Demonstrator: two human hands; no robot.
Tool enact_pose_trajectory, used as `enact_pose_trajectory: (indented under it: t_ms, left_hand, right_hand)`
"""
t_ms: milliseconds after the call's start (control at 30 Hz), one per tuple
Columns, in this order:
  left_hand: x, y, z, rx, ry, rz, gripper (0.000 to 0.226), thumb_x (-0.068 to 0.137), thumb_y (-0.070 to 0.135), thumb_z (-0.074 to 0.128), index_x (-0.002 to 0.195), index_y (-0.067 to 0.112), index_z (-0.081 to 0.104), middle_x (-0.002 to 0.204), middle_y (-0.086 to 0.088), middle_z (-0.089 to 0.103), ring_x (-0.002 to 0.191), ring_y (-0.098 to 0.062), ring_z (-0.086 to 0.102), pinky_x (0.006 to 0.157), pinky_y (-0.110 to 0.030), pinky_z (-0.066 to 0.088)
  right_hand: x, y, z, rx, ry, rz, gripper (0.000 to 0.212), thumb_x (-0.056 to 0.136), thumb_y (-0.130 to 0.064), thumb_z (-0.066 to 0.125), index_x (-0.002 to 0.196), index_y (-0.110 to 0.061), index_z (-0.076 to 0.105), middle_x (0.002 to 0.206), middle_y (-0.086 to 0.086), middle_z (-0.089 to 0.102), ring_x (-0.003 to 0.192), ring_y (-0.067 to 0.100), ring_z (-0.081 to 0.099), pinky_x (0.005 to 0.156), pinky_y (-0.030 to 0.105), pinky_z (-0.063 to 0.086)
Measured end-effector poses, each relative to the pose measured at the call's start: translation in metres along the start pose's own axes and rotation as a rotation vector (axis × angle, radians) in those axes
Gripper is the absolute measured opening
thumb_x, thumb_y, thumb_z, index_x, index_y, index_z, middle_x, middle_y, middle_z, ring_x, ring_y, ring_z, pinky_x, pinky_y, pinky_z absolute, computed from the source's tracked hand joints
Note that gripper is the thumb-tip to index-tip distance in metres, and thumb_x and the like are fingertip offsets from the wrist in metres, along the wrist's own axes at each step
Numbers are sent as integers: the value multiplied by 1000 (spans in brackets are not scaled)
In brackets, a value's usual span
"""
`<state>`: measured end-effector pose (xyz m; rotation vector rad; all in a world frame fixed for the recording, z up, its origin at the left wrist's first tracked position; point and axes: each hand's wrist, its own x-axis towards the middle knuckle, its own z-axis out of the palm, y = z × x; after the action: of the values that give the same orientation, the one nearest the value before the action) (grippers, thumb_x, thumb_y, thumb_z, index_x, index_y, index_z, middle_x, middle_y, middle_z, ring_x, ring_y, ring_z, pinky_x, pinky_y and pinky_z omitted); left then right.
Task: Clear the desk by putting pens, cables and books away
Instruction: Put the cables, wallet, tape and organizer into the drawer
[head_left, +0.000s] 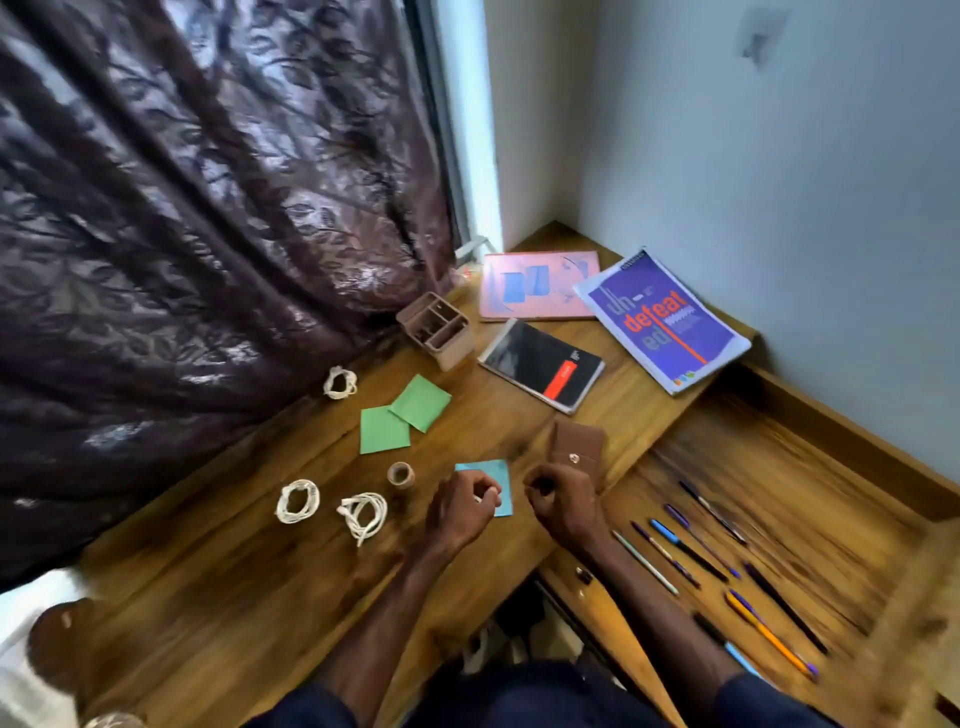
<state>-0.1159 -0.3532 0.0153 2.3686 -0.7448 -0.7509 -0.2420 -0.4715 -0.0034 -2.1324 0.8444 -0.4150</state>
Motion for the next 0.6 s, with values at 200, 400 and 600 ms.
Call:
enact_pose_trajectory:
  t_ms: [200, 400, 600]
  left_hand:
    - [0, -71, -43, -130, 87, -106, 14, 91, 12, 63, 96, 10, 76, 98, -3, 78, 95, -20, 71, 90, -34, 55]
    - [-10, -118, -74, -210, 231, -199, 12, 90, 9, 64, 95, 6, 75, 97, -5, 76, 94, -21, 71, 84, -23, 51]
    - [-11, -152, -97, -180, 313, -280, 10, 91, 24, 65, 97, 21, 72, 102, 4, 76, 97, -18, 70, 85, -31, 54]
  right_hand:
    - [12, -46, 62, -58, -188, -14, 14, 83, -11, 66, 92, -14, 76, 89, -2, 77, 78, 15, 70, 73, 34, 57]
    - [25, -91, 111, -115, -291, -99, 15, 84, -12, 62, 91, -12, 75, 91, 4, 76, 84, 22, 70, 76, 41, 56]
    - [36, -123, 141, -124, -276, -191, 8, 86, -16, 67, 87, -14, 75, 84, 4, 77, 78, 24, 72, 62, 37, 56]
